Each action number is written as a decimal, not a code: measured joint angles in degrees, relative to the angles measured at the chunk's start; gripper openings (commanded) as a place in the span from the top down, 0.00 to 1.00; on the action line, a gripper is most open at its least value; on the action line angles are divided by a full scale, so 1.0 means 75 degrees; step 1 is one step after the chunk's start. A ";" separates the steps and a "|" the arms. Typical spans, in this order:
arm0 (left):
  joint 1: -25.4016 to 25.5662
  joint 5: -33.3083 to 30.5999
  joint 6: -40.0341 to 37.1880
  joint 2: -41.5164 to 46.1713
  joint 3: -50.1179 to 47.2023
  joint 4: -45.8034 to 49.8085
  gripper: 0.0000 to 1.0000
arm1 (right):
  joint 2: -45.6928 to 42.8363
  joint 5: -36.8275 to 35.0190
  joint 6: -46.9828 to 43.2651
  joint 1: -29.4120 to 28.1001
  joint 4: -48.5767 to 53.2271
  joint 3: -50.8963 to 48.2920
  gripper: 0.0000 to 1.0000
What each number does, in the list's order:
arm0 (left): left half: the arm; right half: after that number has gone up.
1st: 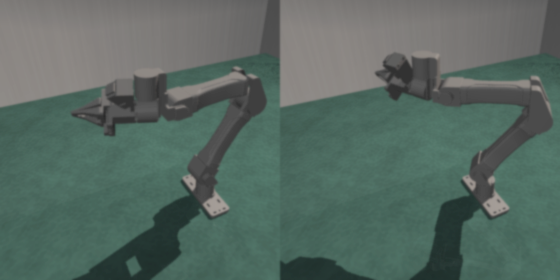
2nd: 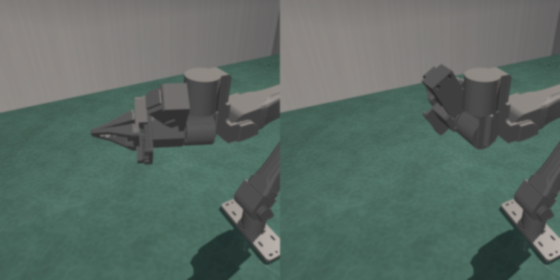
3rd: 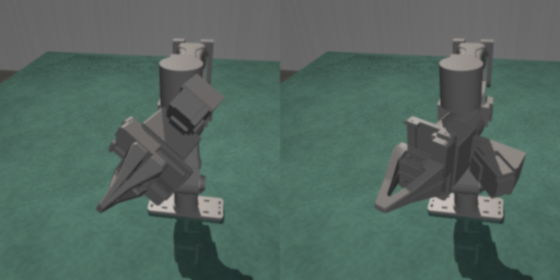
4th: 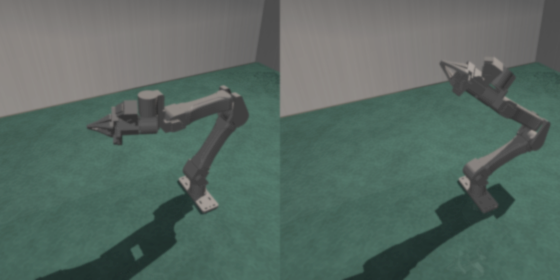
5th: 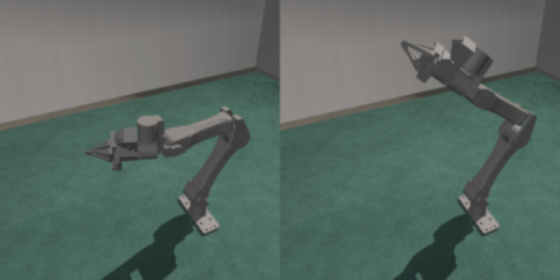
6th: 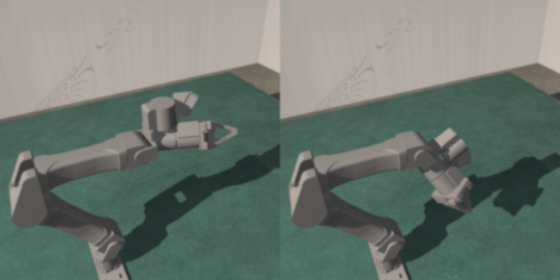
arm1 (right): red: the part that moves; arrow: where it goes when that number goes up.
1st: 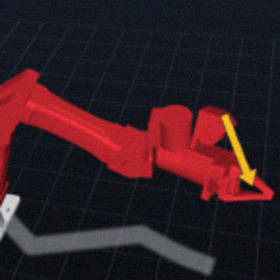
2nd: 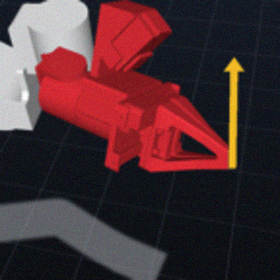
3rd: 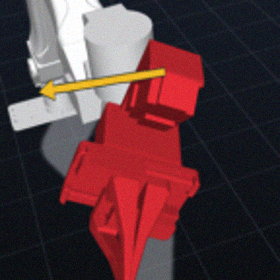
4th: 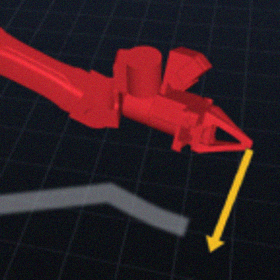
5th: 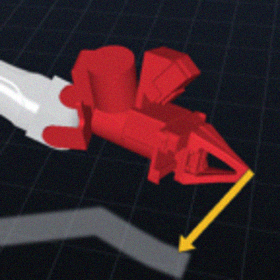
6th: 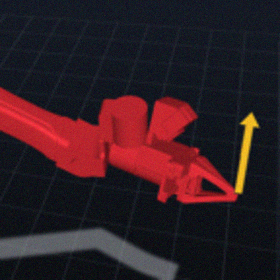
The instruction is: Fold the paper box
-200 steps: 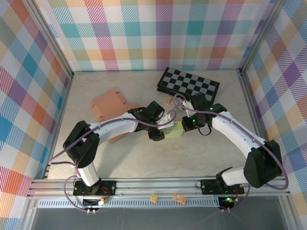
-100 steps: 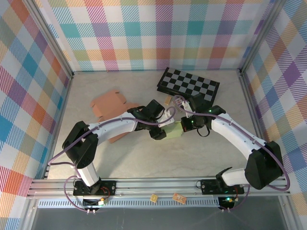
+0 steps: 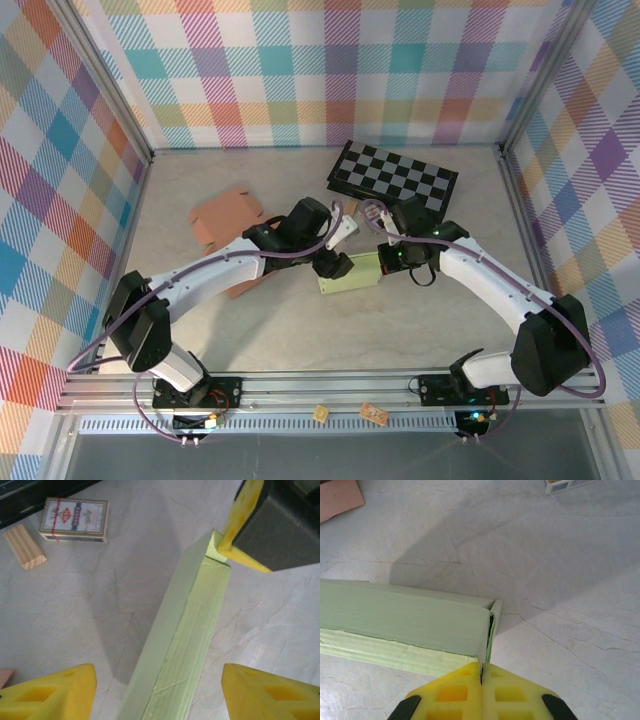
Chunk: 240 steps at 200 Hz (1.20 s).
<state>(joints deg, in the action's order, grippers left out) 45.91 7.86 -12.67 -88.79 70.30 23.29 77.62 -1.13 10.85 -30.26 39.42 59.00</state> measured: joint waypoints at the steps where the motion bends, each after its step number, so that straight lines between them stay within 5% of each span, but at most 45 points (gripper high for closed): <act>1: 0.0000 -0.0006 0.0050 0.0015 0.0000 0.0009 0.38 | 0.0000 0.0000 0.0012 0.0000 0.0000 0.0000 1.00; 35: -0.0009 -0.0423 0.0979 0.0323 0.0219 0.0781 0.49 | 0.0000 -0.0111 0.0102 -0.0029 0.0006 0.0003 1.00; 112: -0.0050 -0.0717 0.2576 0.0146 0.1626 0.3713 0.53 | 0.0003 -0.0262 0.0105 -0.0102 0.0076 0.0058 1.00; 240: -0.0052 -0.0577 0.2827 -0.1005 0.1649 0.3771 0.59 | 0.0061 -0.0350 0.0169 -0.0119 0.0239 0.0184 1.00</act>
<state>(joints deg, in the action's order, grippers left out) 45.52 3.53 8.54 -96.33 82.67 51.57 78.08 -3.75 12.12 -31.16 41.21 60.38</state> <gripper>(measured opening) 0.421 0.055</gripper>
